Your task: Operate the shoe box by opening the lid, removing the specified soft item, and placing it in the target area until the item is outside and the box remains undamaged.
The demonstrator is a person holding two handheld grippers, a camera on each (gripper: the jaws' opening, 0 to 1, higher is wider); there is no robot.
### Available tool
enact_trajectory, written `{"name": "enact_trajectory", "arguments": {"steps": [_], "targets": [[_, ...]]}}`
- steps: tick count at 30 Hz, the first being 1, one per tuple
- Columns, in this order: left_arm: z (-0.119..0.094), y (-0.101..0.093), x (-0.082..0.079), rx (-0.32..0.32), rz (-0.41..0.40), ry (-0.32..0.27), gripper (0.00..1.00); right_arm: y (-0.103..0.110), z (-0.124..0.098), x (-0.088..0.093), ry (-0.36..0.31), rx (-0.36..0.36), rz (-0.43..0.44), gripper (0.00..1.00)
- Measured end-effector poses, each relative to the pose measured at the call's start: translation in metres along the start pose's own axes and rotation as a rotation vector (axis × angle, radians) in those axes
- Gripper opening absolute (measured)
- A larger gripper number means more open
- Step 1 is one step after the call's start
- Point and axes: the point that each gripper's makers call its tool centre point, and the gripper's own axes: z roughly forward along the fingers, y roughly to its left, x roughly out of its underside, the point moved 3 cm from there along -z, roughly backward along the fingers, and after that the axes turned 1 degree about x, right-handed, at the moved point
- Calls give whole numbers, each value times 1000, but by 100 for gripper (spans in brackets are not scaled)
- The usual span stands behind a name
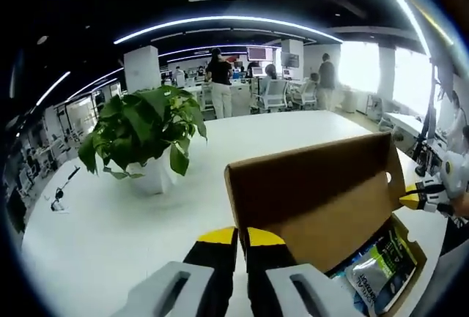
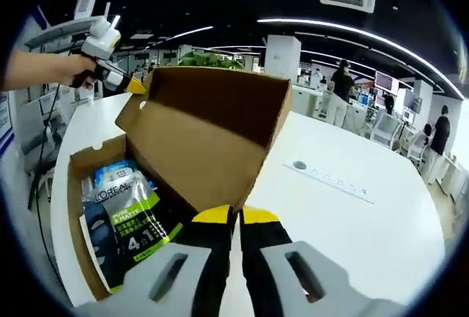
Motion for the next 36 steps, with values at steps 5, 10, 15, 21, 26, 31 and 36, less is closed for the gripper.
{"name": "enact_trajectory", "arguments": {"steps": [5, 10, 15, 21, 26, 31, 36], "targets": [[2, -1, 15, -3, -24, 44, 4, -4, 5, -1, 4, 13, -10, 2], [1, 2, 31, -5, -41, 73, 5, -7, 10, -1, 17, 4, -19, 2], [-5, 3, 44, -12, -65, 80, 5, -9, 15, 0, 27, -8, -41, 2], [-16, -2, 59, -16, -85, 84, 5, -12, 22, 2, 46, -22, -48, 3], [-25, -10, 68, -6, -97, 83, 6, -13, 25, 4, 58, -27, -41, 3], [-32, -22, 75, 15, -107, 82, 6, -14, 29, 6, 76, -29, -24, 3], [-39, -41, 84, 49, -109, 93, 7, -14, 31, 7, 94, -30, -16, 3]]}}
